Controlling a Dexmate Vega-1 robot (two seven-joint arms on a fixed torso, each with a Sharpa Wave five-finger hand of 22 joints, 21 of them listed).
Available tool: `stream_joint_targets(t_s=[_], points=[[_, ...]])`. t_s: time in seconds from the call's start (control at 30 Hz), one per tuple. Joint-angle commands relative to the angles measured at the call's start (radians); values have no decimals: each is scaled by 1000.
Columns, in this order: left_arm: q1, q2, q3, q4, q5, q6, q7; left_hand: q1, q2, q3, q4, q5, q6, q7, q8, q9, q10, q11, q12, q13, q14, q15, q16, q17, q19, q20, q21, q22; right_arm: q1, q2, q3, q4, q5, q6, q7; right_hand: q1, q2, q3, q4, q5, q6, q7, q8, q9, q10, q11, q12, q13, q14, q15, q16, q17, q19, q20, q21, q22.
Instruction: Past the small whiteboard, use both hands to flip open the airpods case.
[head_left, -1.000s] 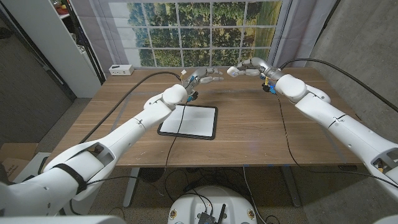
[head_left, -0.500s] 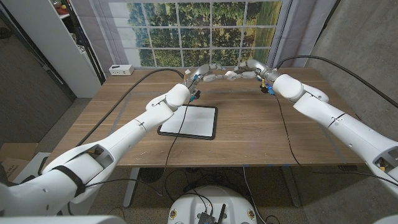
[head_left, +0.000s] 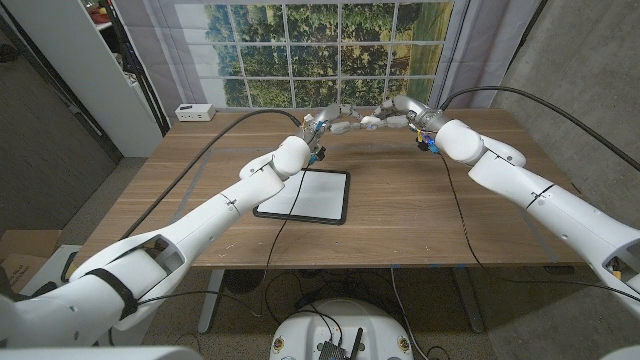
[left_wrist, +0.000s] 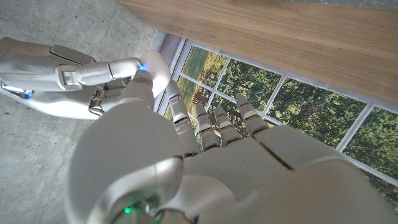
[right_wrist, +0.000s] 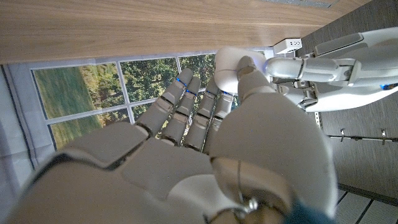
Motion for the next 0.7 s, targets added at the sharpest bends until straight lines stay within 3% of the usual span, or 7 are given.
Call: stream_joint_targets(t_s=[0.03, 0.23, 0.37, 0.7], points=[[5, -20, 9, 7, 20, 11, 25, 32, 19, 21, -8, 6, 20, -2, 8, -1, 18, -9, 8, 2, 11, -7, 4, 0, 11, 5, 7, 3, -25, -6, 11, -47, -12, -3, 3, 6, 3, -1, 3, 7, 54, -12, 16, 145, 12, 2, 9, 6, 8, -169, 0, 3, 3, -6, 7, 1], [-5, -35, 14, 50, 13, -39, 27, 43, 24, 27, -12, 1, 18, -9, 3, -2, 21, -10, 8, 2, 20, -10, 4, 0, 11, 3, 8, 3, -30, -7, 15, -57, 8, -7, 26, 6, 2, -1, 2, 8, 56, -11, 17, 147, 13, 2, 10, 7, 8, -169, -2, 2, 3, -5, 8, 1], [-13, -33, 15, 68, 3, -72, 8, 19, 11, 12, 2, -11, -22, -6, -18, -4, 11, -3, 1, 2, 17, -15, 2, 3, 8, -2, 9, 3, -26, -5, 14, -54, 4, -14, 27, 6, 2, -1, 2, 8, 56, -13, 17, 149, 15, 2, 10, 8, 10, -169, -2, 2, 2, -5, 8, 1], [-7, 12, -10, 29, -10, -75, -30, -35, -20, -25, 25, -18, -92, -10, -53, -8, -6, 0, -9, 3, 2, -14, -2, 7, 2, -7, 7, 2, 3, 10, 2, -18, -2, -27, 40, 7, 1, -2, 1, 10, 59, -11, 17, 152, 16, 4, 10, 8, 10, -170, -5, 2, 1, -5, 9, 1]])
